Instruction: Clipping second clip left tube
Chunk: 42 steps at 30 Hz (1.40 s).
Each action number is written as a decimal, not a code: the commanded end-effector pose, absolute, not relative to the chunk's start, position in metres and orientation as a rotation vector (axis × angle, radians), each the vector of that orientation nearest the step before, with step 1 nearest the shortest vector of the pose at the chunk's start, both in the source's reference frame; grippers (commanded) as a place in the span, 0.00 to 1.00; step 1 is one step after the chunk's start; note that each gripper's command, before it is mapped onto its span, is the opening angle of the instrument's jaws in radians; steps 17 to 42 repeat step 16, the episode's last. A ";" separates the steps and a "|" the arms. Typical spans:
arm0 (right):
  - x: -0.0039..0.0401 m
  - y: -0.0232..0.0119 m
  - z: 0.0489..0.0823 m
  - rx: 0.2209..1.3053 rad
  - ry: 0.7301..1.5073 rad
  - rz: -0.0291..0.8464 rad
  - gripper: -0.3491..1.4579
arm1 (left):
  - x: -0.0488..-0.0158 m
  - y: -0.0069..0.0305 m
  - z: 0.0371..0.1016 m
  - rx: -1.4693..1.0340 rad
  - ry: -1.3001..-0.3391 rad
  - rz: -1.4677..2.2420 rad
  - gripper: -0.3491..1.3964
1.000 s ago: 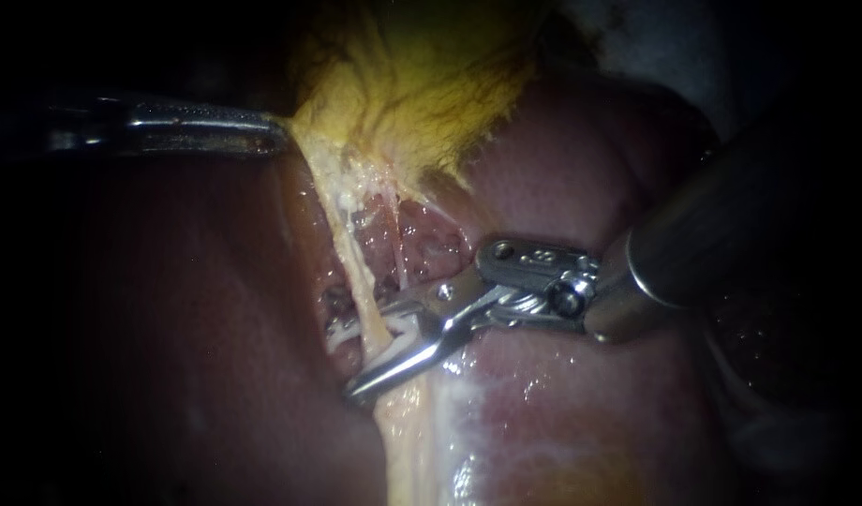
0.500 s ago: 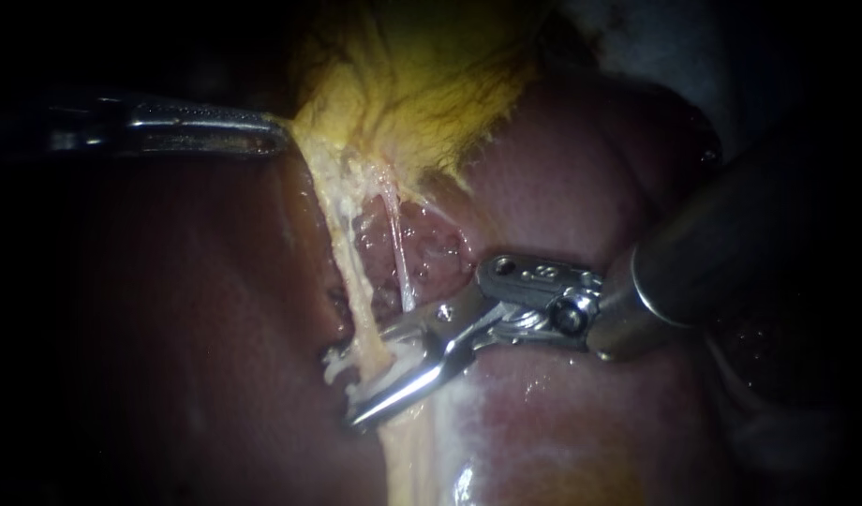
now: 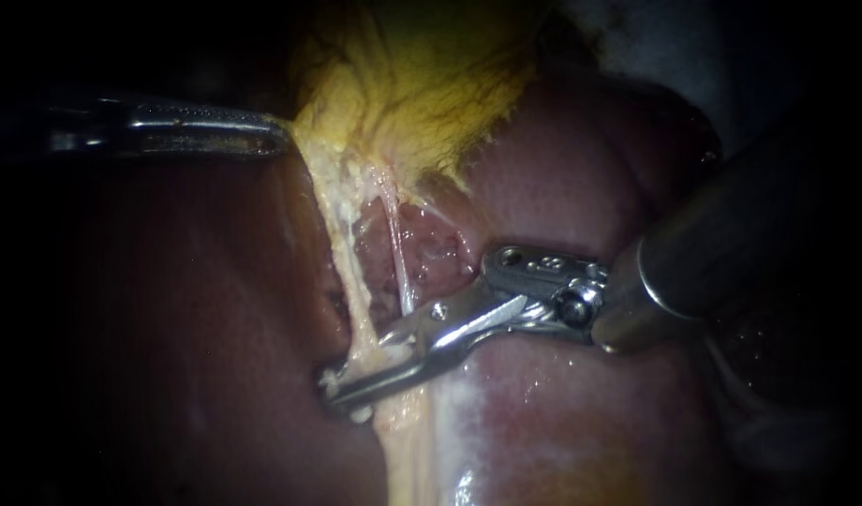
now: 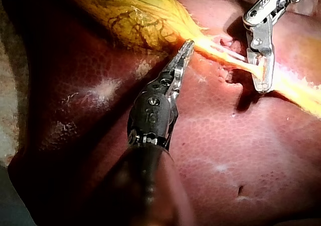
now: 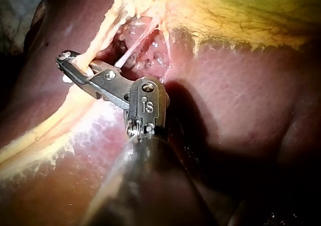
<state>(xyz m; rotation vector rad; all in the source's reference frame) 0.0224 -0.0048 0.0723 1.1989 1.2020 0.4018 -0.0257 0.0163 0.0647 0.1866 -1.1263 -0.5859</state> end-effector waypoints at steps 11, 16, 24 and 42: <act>0.0230 -0.0049 0.0725 1.248 1.175 0.352 0.00 | -0.0257 0.0163 0.0647 0.187 -1.126 -0.586 0.00; 0.0230 -0.0049 0.0724 1.246 1.176 0.355 0.00 | -0.0257 0.0164 0.0648 0.187 -1.127 -0.586 0.00; 0.0230 -0.0049 0.0724 1.246 1.176 0.355 0.00 | -0.0257 0.0164 0.0648 0.187 -1.127 -0.586 0.00; 0.0230 -0.0049 0.0724 1.246 1.176 0.355 0.00 | -0.0257 0.0164 0.0648 0.187 -1.127 -0.586 0.00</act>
